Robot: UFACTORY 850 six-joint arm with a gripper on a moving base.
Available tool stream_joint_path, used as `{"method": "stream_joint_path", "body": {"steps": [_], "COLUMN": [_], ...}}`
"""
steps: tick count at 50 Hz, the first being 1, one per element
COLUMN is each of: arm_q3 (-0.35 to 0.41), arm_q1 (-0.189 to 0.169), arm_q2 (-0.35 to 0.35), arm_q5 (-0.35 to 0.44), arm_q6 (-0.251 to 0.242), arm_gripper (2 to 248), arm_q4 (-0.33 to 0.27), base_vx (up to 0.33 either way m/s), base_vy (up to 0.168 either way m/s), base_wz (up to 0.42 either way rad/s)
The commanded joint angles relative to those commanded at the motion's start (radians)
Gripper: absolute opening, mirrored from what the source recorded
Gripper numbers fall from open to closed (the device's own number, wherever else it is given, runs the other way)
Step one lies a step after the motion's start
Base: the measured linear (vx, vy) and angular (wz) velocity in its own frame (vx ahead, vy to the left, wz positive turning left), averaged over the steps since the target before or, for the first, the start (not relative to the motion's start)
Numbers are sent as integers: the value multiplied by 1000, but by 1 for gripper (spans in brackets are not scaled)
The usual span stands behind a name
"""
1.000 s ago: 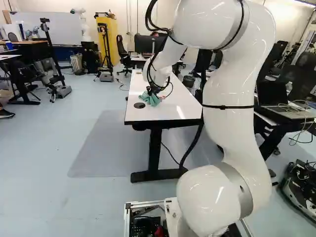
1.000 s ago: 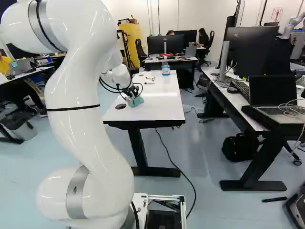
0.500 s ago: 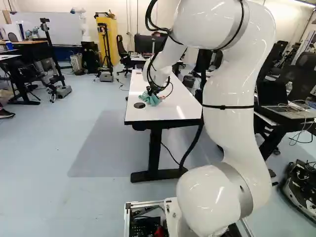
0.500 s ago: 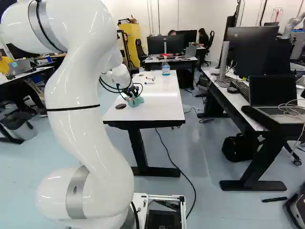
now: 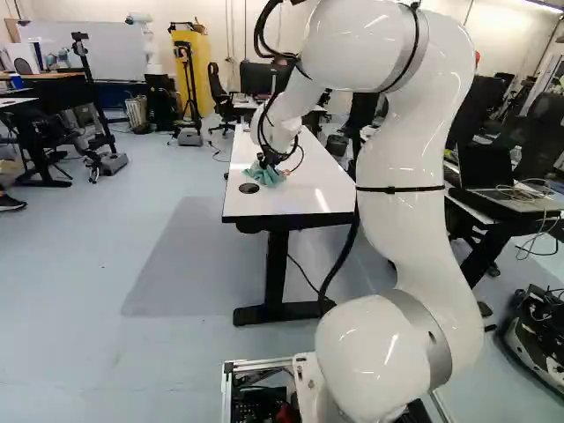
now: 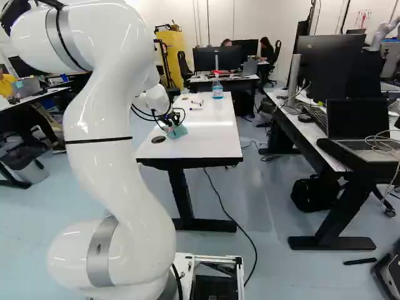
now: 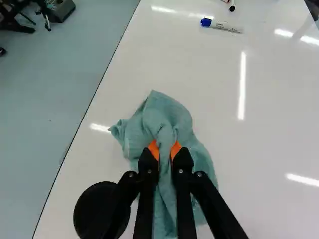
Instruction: Clean the table with the green towel
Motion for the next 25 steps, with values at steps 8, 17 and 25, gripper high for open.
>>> {"method": "stream_joint_path", "body": {"steps": [8,17,25], "arm_q3": [5,35,77], "arm_q1": [22,38,42], "arm_q2": [4,27,59], "arm_q5": [0,0,0], "arm_q6": [0,0,0], "arm_gripper": [46,46,46], "arm_q4": [0,0,0], "base_vx": [0,0,0], "base_vy": [0,0,0], "base_wz": [0,0,0]}}
